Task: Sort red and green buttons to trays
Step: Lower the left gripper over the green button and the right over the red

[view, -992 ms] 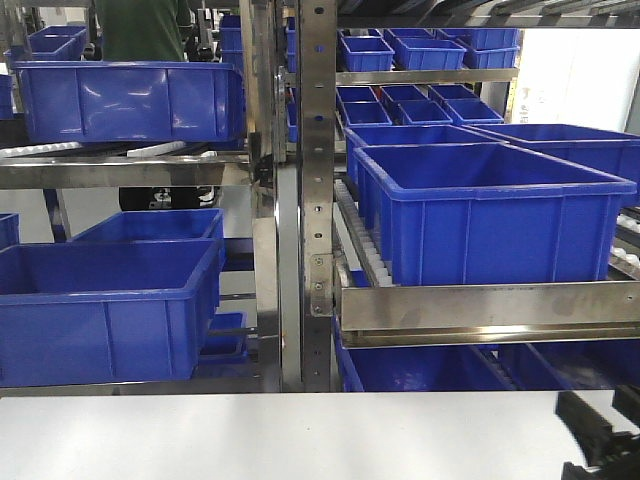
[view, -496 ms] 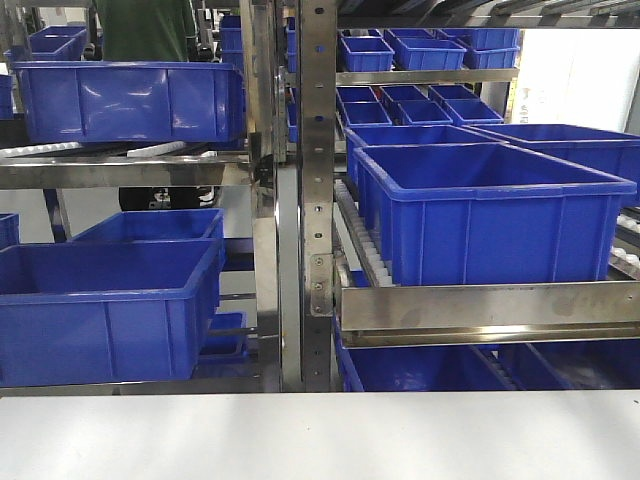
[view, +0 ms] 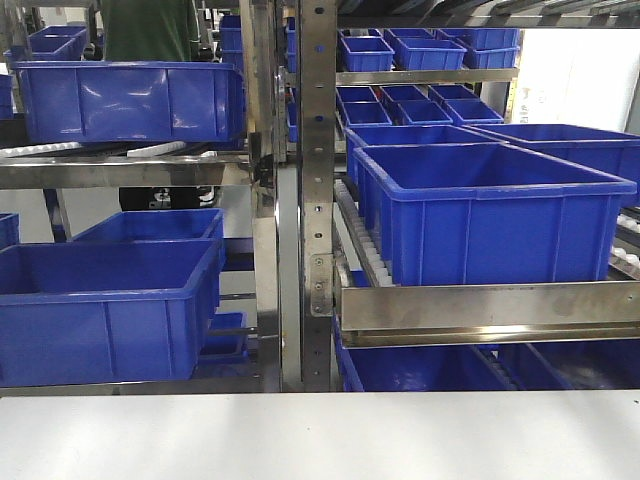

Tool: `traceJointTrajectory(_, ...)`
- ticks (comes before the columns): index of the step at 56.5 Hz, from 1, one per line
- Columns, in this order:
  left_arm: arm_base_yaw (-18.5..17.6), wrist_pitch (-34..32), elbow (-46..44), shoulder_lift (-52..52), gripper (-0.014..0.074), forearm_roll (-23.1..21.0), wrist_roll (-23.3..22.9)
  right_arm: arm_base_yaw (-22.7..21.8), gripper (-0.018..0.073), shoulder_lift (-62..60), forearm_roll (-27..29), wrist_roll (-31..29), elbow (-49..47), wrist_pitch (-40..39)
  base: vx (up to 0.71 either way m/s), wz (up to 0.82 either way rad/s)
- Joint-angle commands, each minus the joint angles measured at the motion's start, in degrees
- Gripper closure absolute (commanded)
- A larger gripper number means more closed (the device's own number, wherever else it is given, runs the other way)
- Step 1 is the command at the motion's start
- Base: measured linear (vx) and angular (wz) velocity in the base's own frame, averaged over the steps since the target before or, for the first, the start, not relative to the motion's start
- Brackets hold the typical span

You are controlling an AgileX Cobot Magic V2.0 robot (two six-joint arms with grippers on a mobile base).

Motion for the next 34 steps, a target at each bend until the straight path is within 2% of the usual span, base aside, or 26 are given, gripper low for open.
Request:
traceJointTrajectory(1,-0.19,-4.97,-1.96,-0.24,0.0073,-0.55,-0.63,-0.17,-0.0035,5.74,0.49,-1.31,-2.28,-14.64,0.00,0.00)
traceJointTrajectory(6,-0.19,-4.97,-1.96,-0.24,0.0073,-0.50,-0.63,-0.24,-0.0035,10.87,0.31,-0.93,-5.48,-14.63,0.00,0.00)
traceJointTrajectory(27,-0.19,-5.40,-1.96,-0.24,0.0073,-0.50,-0.43,-0.19,-0.0033,16.42,-2.30,-1.37,-17.87,-14.42,0.00,0.00)
traceJointTrajectory(34,-0.19,-5.40,-1.96,-0.24,0.0073,-0.50,-0.43,-0.19,0.0017,18.87,-2.29,-1.30,-20.29,-14.35,0.00,0.00)
